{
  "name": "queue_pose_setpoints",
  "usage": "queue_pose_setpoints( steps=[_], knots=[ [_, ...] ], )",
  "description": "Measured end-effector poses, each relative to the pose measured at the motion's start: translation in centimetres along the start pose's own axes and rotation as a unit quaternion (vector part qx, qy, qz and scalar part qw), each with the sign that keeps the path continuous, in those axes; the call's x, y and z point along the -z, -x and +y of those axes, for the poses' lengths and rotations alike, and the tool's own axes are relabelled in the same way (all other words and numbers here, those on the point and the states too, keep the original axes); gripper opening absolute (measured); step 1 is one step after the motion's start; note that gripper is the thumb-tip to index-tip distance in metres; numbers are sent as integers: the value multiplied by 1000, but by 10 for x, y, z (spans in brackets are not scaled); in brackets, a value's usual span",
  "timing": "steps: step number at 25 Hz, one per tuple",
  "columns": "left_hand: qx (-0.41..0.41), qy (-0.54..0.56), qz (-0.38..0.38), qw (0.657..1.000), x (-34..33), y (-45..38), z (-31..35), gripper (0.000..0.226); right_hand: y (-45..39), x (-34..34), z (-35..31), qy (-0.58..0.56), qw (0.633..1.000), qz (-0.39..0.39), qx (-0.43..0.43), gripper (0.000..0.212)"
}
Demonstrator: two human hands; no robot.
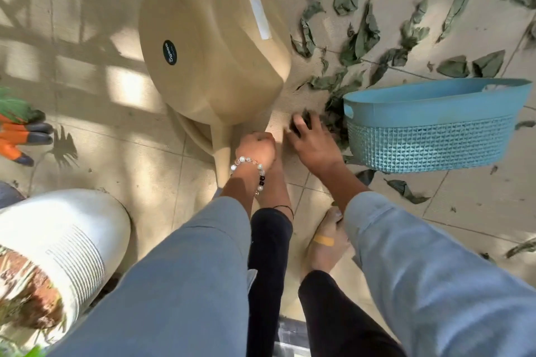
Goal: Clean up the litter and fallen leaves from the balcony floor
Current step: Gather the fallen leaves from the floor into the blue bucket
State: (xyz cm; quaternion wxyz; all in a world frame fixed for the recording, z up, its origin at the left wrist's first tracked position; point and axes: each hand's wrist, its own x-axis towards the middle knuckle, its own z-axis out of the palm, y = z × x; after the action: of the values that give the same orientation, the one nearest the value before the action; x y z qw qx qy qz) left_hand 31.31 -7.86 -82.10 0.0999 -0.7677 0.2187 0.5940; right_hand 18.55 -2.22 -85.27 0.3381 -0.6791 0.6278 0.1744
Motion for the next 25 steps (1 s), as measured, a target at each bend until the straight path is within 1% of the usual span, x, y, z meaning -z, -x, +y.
queue_pose_setpoints(
  steps=[2,4,5,6,8,9,10,11,12,13,14,15,16,17,18,19,20,21,22,23,24,25],
  knots=[
    [21,45,-7,999,-1,9,6,26,6,-3,12,1,999,53,14,32],
    [29,69,-6,997,-7,20,7,24,10,5,15,-128,987,93,-42,29],
    [33,84,-9,996,-10,29,8,27,15,14,13,-236,962,111,-84,28],
    [40,96,-22,994,-15,41,7,37,24,27,6,-334,925,145,-110,26],
    [81,148,-37,985,-21,58,4,71,50,45,-10,-472,849,203,-124,24],
    [94,206,-49,973,-24,67,2,77,64,51,-19,-544,799,211,-142,24],
    [89,217,-43,971,-28,69,-2,69,78,55,-28,-598,761,204,-150,24],
    [82,238,-21,968,-32,65,-8,61,91,55,-35,-611,751,209,-136,24],
    [83,256,-28,963,-36,47,-21,60,101,56,-41,-581,775,223,-106,23],
    [97,276,-18,956,-41,40,-28,70,109,55,-46,-536,810,231,-59,22],
    [86,266,-12,960,-41,40,-30,80,117,54,-48,-481,846,230,-1,21],
    [69,261,15,963,-40,37,-35,77,123,52,-44,-447,867,217,39,20],
    [45,254,41,965,-35,52,-31,63,128,51,-38,-448,873,185,56,20],
    [35,255,62,964,-28,81,-20,43,132,50,-30,-485,861,151,33,20],
    [20,252,79,964,-22,86,-18,31,135,50,-23,-553,824,123,-8,19],
    [7,233,100,967,-17,79,-21,30,133,42,-15,-582,802,126,-50,19],
    [-12,223,116,968,-13,76,-21,34,127,33,-8,-572,804,144,-80,20],
    [-17,222,130,966,-9,72,-20,38,118,22,-3,-488,854,148,-100,27],
    [-4,219,128,967,-7,63,-22,42,108,10,-1,-397,905,108,-112,40],
    [12,225,122,967,-7,56,-23,46,97,-2,-1,-317,937,57,-133,56],
    [22,218,115,969,-7,51,-23,48,87,-12,-3,-259,952,30,-161,68],
    [28,218,100,970,-8,49,-22,50,76,-21,-6,-207,961,29,-182,75]
  ],
)
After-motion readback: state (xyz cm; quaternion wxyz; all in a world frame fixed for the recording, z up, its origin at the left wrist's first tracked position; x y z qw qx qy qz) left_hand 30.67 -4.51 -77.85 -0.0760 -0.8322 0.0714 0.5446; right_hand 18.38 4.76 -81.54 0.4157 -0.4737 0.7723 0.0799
